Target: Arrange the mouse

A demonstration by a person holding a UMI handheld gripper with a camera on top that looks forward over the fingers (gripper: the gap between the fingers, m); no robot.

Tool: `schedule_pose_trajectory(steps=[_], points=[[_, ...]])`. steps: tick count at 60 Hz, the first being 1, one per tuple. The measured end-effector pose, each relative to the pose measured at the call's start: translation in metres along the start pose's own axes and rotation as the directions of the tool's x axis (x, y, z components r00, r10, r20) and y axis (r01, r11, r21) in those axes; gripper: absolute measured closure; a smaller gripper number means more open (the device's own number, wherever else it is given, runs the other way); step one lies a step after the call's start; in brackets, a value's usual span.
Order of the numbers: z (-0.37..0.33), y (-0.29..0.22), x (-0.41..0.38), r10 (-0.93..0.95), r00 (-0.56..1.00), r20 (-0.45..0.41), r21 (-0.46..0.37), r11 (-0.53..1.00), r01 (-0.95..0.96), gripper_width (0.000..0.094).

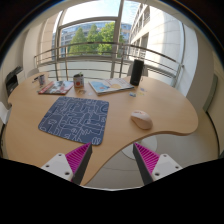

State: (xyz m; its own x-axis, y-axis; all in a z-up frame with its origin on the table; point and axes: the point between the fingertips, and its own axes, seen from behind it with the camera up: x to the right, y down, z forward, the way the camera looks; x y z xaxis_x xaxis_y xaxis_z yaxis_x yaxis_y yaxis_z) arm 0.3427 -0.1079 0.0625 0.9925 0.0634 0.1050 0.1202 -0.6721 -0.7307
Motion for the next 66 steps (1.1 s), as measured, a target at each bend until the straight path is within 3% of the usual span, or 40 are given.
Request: schedule_pose_trajectory(steps=[14,41,46,51,66], points=[[0.096,-0.014,0.119,0.037,0.992,-0.121,0.019,0.999,-0.035,0.0096],[0.201,-0.064,0.155,0.033,0.998,-0.054,0.069,0.997,-0.029,0.0098],[0.209,-0.071,0.156,0.058,0.998,-0.034,0.084,0.995,-0.055,0.0193],[0.216,-0.076,0.149,0.073,0.997,0.001,0.096,0.993,-0.073,0.0378],[0.216,-0.079,0.152,0.125,0.991,-0.056,0.116,0.986,-0.118,0.0514]])
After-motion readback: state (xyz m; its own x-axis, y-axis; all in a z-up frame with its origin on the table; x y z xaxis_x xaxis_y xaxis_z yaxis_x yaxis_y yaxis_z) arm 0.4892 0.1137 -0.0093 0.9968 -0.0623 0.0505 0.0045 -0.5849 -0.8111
